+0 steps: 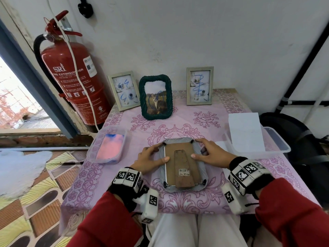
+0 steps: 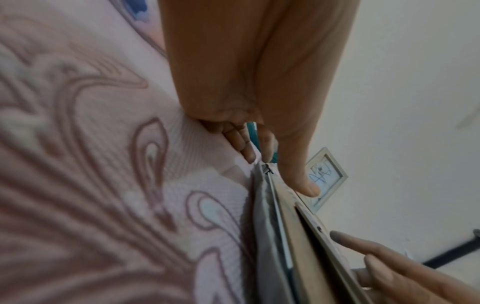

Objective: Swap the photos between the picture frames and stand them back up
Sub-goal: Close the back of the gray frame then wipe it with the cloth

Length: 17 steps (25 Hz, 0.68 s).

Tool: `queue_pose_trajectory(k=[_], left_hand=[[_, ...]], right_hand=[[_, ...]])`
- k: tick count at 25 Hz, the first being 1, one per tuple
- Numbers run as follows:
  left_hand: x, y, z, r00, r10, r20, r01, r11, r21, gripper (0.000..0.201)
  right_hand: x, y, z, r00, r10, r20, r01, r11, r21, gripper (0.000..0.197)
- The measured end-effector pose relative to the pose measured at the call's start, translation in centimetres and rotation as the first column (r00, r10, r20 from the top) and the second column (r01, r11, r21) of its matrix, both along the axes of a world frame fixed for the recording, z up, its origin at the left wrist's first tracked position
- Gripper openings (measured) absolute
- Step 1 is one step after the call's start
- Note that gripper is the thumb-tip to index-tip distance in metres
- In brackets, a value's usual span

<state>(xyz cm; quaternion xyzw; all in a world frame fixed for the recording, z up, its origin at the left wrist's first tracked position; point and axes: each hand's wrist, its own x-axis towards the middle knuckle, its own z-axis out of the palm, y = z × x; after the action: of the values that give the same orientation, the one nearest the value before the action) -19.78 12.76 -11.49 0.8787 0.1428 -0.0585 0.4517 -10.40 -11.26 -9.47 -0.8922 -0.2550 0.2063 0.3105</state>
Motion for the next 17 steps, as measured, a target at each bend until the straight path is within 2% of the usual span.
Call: queue_pose_trajectory(k=[3, 5, 7, 11, 17], left_hand=[[-2.0, -0.9, 0.3, 0.998, 0.040, 0.056, -0.041, 0.999, 0.018, 0.050], [-3.9, -1.8, 0.3, 0.990, 0.090, 0.112, -0.101, 0.990, 0.095, 0.028], [-5.8, -2.8, 0.4, 0.988, 0.089, 0.128, -0.109, 0.981, 0.160, 0.017], [-7.5, -4.2, 0.7, 0.990, 0.070, 0.123, -0.100, 0.963, 0.250, 0.018], [-7.7, -4.9, 0.6, 0.981, 0.112, 0.159, -0.139, 0.976, 0.165, 0.017]], right_hand=[[-1.8, -0.9, 0.7, 0.999, 0.002, -0.045, -0.001, 0.999, 0.035, 0.063], [-3.3, -1.9, 0.9, 0.999, 0.038, 0.004, -0.037, 0.999, -0.009, 0.049], [-5.0, -2.7, 0.9, 0.998, 0.046, 0.038, -0.045, 0.999, -0.019, 0.036], [-7.0, -2.8, 0.5, 0.994, 0.034, 0.105, -0.032, 0.999, -0.021, 0.028], [-7.7, -2.3, 0.1, 0.985, -0.006, 0.171, 0.017, 0.998, -0.061, 0.032]])
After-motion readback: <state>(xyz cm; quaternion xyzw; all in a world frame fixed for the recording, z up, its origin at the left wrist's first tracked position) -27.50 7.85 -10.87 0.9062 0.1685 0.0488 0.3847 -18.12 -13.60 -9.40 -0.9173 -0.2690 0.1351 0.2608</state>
